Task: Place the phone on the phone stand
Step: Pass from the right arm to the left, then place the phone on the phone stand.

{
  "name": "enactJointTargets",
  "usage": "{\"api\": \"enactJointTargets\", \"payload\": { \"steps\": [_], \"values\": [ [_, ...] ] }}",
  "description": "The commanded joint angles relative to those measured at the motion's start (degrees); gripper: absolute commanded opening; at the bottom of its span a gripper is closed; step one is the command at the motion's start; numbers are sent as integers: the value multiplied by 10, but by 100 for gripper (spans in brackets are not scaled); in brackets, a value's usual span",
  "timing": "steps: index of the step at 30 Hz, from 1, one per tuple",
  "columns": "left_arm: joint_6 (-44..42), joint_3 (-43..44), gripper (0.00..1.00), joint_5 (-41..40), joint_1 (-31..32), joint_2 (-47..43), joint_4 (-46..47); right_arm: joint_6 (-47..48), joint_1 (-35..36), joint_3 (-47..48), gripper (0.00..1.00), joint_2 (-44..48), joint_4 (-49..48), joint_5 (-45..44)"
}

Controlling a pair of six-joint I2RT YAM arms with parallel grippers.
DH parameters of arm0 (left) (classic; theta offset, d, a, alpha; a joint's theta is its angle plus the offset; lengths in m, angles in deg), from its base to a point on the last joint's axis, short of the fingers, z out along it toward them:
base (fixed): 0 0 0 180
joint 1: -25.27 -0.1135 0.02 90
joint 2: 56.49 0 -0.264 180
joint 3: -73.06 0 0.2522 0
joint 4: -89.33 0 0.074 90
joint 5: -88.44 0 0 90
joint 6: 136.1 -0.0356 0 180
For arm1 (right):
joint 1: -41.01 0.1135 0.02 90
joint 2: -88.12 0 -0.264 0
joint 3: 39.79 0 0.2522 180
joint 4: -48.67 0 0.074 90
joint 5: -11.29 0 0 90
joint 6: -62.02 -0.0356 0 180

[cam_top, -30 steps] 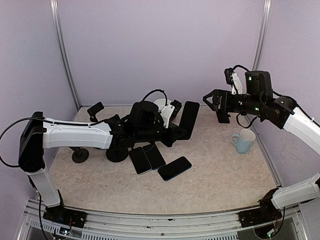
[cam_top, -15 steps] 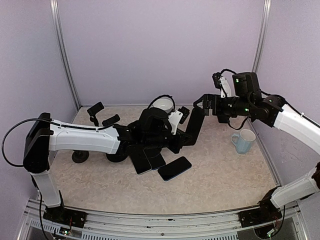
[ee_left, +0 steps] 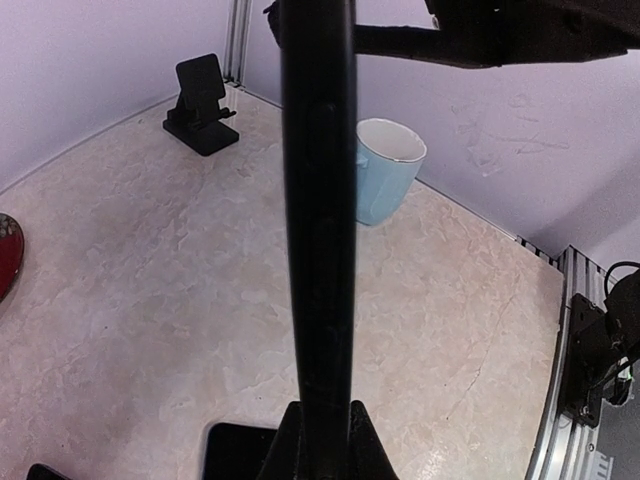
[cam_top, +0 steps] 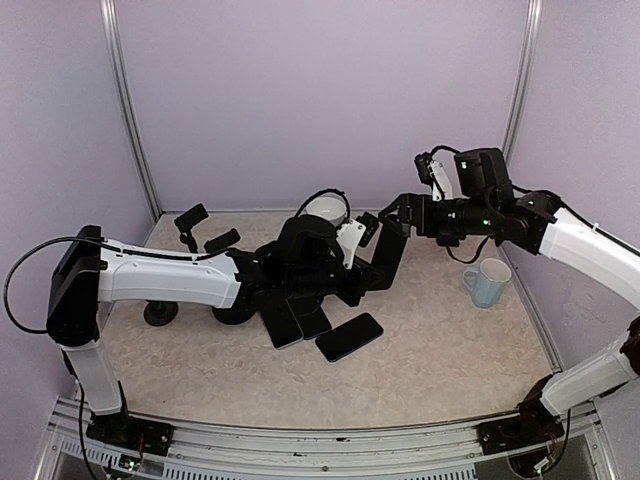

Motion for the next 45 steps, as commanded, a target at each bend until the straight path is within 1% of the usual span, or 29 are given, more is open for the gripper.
{"api": "enactJointTargets", "payload": {
  "steps": [1,5,9,14,20,22,25,27,28,31,35,39,45],
  "values": [
    [-4,14,0,0,5,-9,40,-10,16,16,89,-14,-6,-3],
    [-5,8,0,-7,5,-13,39,-13,28,20,85,-24,-4,-15],
    [-5,6,0,-6,5,-14,42,-13,32,25,78,-26,-1,-24],
    [-4,6,0,-6,5,-15,43,-13,32,29,62,-21,0,-30],
    [-5,2,1,-6,5,-21,40,-2,32,38,50,-20,7,-39],
    [-5,3,13,-8,5,-25,37,2,32,41,49,-21,7,-43],
    [-8,3,39,-12,5,-39,24,16,32,59,48,-26,14,-58],
    [-11,1,51,-17,4,-52,13,21,31,72,48,-31,18,-69],
    [-12,-2,57,-18,4,-60,7,38,30,79,48,-34,18,-75],
    [-15,-17,73,-30,1,-96,-14,55,22,90,48,-41,13,-91],
    [-15,-49,87,-41,-11,-152,-46,75,-8,99,47,-54,6,-92],
    [-11,-90,98,-46,-41,-220,-77,101,-49,105,47,-70,-5,-82],
    [-15,-146,99,-56,-95,-327,-121,129,-113,111,47,-98,-25,-90]
  ]
}}
